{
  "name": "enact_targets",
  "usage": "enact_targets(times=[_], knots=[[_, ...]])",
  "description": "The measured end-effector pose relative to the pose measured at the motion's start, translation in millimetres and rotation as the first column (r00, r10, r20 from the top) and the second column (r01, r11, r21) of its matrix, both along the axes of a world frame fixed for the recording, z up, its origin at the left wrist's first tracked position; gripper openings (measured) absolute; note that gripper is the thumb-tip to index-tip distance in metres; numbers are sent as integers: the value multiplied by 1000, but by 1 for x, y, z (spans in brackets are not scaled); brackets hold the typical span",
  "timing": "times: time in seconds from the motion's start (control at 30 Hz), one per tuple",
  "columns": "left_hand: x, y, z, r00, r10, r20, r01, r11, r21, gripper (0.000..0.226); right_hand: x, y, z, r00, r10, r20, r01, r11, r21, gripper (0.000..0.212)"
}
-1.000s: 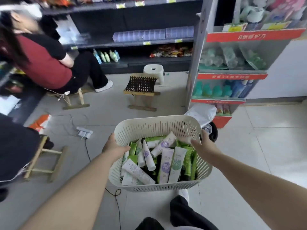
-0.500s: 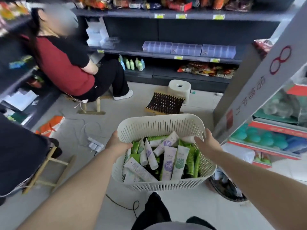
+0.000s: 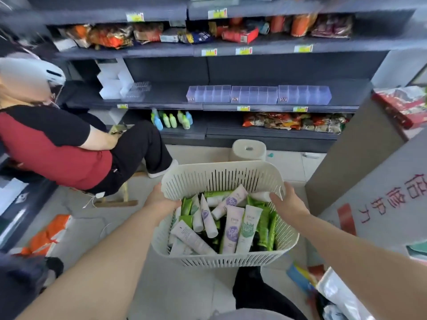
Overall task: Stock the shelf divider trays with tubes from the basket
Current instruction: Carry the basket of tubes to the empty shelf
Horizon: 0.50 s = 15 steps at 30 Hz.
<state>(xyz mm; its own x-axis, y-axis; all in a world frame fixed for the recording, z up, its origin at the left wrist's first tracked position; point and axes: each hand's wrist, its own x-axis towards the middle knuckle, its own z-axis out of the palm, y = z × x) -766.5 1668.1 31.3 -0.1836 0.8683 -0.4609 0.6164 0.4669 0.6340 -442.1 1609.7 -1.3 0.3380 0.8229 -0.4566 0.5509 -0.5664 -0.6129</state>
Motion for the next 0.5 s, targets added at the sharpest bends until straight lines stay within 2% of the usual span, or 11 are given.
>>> enact_targets(times=[0.1, 0.33, 0.4, 0.5], knots=[[13, 57, 3, 1000, 9, -17, -10, 998, -61, 74, 11, 56, 1, 1000, 9, -3, -9, 999, -31, 63], [31, 176, 3, 1000, -3, 17, 5, 996, -86, 81, 31, 174, 16, 999, 3, 44, -2, 1000, -25, 61], [32, 213, 2, 999, -29, 18, 30, 996, -85, 75, 33, 205, 18, 998, -19, 56, 20, 999, -31, 61], [33, 268, 1, 997, -79, 15, 80, 995, -52, 54, 32, 248, 16, 995, -77, 62, 79, 996, -32, 61]])
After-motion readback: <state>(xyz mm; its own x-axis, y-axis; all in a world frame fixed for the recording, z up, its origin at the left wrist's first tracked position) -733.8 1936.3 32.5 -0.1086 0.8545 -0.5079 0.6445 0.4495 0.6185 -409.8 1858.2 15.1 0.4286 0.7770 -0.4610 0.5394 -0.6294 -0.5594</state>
